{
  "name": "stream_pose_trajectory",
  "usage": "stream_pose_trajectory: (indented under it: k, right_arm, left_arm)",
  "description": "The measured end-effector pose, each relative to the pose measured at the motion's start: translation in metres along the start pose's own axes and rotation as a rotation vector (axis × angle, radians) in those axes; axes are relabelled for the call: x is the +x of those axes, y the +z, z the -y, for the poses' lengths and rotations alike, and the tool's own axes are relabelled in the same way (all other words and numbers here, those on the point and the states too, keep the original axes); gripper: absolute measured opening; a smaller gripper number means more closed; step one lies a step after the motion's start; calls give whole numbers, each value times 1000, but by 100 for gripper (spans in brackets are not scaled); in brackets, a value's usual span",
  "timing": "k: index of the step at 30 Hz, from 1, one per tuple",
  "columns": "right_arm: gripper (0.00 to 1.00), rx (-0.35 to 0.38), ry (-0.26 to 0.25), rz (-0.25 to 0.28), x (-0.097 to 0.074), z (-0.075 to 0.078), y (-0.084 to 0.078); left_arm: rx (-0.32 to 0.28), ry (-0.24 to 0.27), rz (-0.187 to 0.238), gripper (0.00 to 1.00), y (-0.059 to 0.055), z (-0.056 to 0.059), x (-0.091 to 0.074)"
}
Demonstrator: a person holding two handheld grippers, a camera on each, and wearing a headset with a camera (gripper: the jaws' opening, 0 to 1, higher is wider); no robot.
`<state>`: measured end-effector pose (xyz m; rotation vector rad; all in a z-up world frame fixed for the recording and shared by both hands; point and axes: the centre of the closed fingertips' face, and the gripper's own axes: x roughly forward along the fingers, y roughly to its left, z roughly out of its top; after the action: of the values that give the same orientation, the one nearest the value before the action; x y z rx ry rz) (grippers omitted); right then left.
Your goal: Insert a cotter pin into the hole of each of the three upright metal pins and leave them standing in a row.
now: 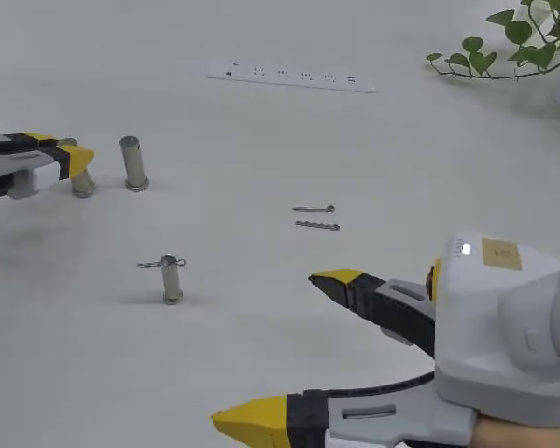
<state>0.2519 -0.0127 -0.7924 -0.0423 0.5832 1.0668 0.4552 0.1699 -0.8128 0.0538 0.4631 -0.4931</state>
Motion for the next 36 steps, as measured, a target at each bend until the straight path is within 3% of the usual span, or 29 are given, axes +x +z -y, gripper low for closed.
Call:
stream_pose_trajectory:
  k: [8,16,20,28,31,36]
  right_arm:
    - [93,-20,40,-53,3,-3,-9]
    - [93,-51,41,-65,0,1,-6]
    - [93,-56,39,-55,-1,1,-5]
    - [93,-63,56,-68,-4,-4,-11]
    - [93,-71,55,-73,-5,-3,-12]
    - [93,-71,53,-65,-8,-2,-11]
  left_arm:
    - [31,-73,3,11,6,19,-26]
    - [24,-128,-12,11,-2,35,-52]
    - [83,-134,-28,11,-10,46,-70]
    - [59,-188,-20,11,-19,71,-109]
    - [33,-201,3,11,-18,79,-120]
    - [34,-216,0,11,-21,92,-129]
